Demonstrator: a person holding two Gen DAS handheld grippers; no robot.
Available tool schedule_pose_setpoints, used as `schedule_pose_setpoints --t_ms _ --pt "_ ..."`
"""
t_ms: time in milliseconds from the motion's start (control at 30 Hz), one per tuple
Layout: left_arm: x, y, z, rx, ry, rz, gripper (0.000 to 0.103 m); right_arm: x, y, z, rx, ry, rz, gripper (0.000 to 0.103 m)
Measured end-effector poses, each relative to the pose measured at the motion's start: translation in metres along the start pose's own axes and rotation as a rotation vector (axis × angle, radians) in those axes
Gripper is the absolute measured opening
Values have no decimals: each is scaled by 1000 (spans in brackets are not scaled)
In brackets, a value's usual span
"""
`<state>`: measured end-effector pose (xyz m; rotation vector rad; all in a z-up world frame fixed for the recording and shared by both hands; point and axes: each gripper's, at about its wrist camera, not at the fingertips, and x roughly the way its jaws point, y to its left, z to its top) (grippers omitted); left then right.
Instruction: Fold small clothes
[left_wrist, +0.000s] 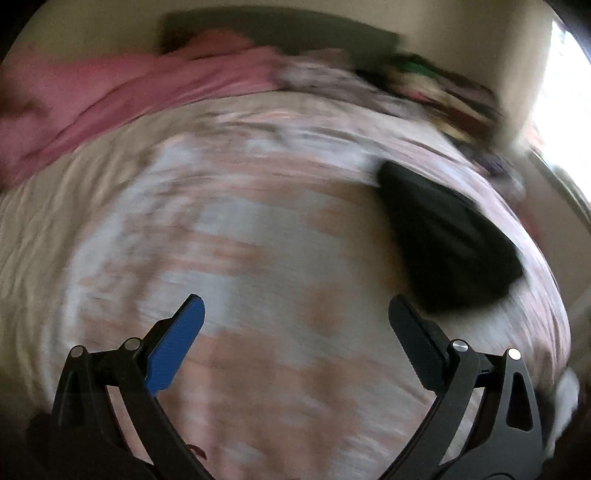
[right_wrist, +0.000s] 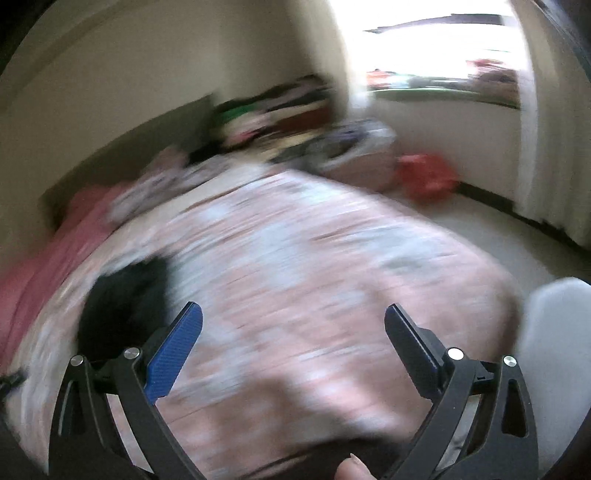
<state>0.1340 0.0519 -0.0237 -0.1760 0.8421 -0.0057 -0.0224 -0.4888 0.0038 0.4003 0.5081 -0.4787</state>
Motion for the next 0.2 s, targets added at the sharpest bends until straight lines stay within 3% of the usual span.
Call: schedule_pose_setpoints --t_ms 67,200 --pt "10 58 22 -80 -7 122 93 1 -55 12 78 -34 -129 98" --pt "22 175 55 -177 -25 399 93 -6 -204 17 256 -53 -481 98"
